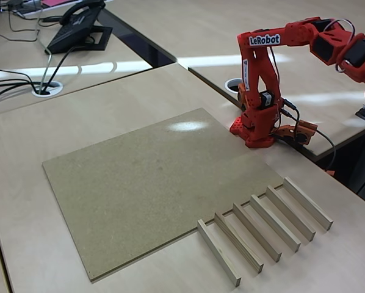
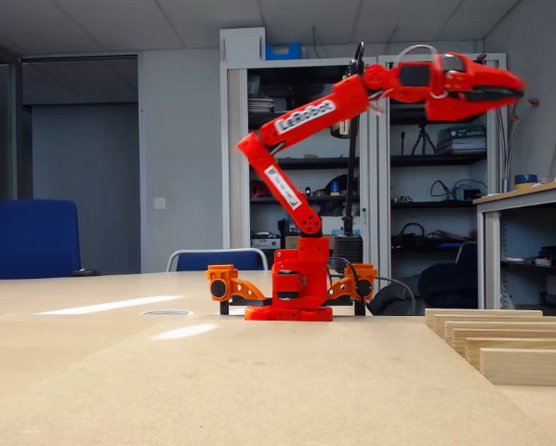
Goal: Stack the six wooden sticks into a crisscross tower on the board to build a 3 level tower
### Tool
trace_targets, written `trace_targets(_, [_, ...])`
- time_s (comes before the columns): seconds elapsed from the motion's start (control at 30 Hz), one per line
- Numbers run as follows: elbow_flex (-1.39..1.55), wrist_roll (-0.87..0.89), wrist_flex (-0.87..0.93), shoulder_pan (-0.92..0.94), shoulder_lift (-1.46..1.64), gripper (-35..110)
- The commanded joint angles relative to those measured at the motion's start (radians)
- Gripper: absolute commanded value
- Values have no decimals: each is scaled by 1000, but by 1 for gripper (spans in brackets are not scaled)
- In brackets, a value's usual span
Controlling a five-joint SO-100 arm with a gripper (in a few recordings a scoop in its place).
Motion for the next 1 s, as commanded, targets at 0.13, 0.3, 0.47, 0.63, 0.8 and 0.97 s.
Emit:
trace_targets(0.13, [-155,183,181,-15,-176,7])
trace_targets(0.3, [-87,388,278,-28,-161,5])
trace_targets(0.47, [-233,480,546,-23,-301,6])
trace_targets(0.63, [-207,555,603,-18,-374,9])
trace_targets(0.8, [-202,641,664,-9,-468,10])
trace_targets(0.97, [-169,660,681,31,-534,12])
